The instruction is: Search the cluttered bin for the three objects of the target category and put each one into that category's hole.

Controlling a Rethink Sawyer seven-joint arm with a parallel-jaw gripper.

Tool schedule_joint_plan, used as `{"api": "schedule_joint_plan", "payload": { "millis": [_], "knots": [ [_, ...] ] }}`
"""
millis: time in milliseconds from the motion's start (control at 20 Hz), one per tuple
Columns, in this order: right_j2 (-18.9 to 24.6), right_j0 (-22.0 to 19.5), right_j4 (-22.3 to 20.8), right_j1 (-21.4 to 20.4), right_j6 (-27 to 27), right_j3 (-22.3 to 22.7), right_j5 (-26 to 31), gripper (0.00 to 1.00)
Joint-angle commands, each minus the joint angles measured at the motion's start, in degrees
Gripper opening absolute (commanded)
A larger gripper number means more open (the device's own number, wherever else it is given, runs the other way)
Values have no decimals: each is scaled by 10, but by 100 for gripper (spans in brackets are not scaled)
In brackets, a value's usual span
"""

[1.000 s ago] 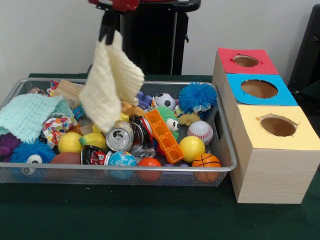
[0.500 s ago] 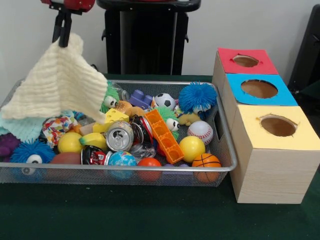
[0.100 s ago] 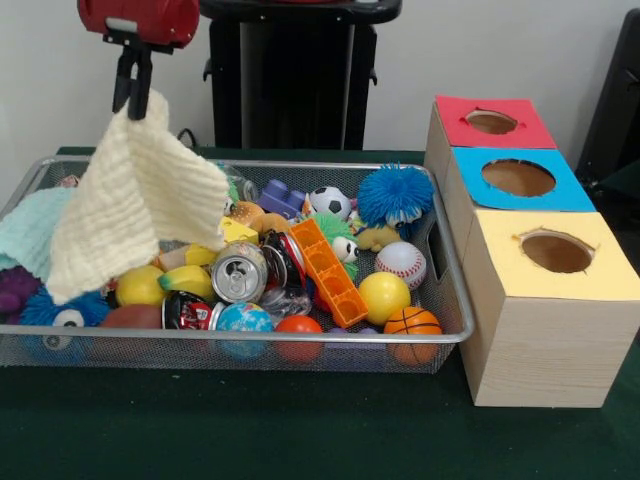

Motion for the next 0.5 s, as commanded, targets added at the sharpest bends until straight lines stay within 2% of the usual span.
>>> {"api": "schedule_joint_plan", "payload": {
  "millis": [50, 150, 500],
  "knots": [
    [63, -5, -57, 30, -10, -36, 28, 100],
    [76, -12, -59, 30, -4, -35, 21, 100],
    [60, 6, -61, 32, 27, -32, 12, 100]
  ]
}}
